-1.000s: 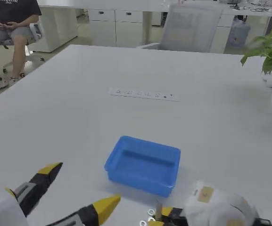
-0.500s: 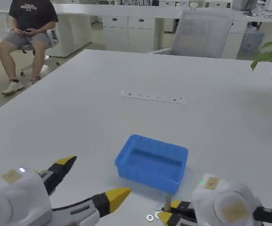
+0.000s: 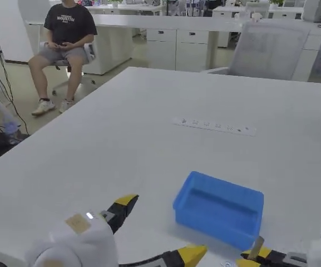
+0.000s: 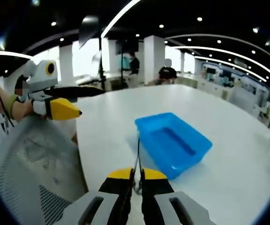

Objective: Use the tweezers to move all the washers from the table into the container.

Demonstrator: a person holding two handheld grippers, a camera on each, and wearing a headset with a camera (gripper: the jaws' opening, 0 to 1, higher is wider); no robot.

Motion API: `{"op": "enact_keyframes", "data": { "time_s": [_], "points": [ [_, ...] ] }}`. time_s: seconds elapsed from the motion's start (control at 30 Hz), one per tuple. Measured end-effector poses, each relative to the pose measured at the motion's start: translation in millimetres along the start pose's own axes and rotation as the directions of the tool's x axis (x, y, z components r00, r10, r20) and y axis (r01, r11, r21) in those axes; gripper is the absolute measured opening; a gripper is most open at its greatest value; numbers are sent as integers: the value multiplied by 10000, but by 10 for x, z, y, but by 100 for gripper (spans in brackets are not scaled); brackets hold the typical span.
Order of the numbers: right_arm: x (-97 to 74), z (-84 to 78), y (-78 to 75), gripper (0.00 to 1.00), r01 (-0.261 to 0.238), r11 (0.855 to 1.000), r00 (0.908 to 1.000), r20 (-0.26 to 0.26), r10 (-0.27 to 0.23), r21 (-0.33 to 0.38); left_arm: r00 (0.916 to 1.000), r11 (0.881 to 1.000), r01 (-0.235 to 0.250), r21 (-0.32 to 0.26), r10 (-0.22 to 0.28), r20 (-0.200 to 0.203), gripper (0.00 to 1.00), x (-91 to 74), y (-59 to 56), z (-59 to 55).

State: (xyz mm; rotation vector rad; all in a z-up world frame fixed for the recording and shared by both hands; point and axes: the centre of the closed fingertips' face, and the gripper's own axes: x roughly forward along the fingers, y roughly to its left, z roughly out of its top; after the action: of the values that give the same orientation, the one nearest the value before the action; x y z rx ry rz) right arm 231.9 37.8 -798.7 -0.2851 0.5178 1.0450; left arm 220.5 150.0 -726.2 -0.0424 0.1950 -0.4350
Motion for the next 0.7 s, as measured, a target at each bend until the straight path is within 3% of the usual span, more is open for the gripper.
{"op": "enact_keyframes", "data": {
  "time_s": [0.37,0.5,0.7],
  "points": [
    [1,27,-106,3,121,9971,9994,326,-146,754,9998,10000,-57,-23,57,-196,83,26,72,-35],
    [-28,66,-172,3,206,9951,9980,578,-263,970,9982,9990,16,-457,-44,-602,83,58,93,-128],
    [-62,103,-227,3,487,9929,9957,728,-568,1081,9975,9992,223,-345,-246,-665,82,60,53,-144]
  ]
}}
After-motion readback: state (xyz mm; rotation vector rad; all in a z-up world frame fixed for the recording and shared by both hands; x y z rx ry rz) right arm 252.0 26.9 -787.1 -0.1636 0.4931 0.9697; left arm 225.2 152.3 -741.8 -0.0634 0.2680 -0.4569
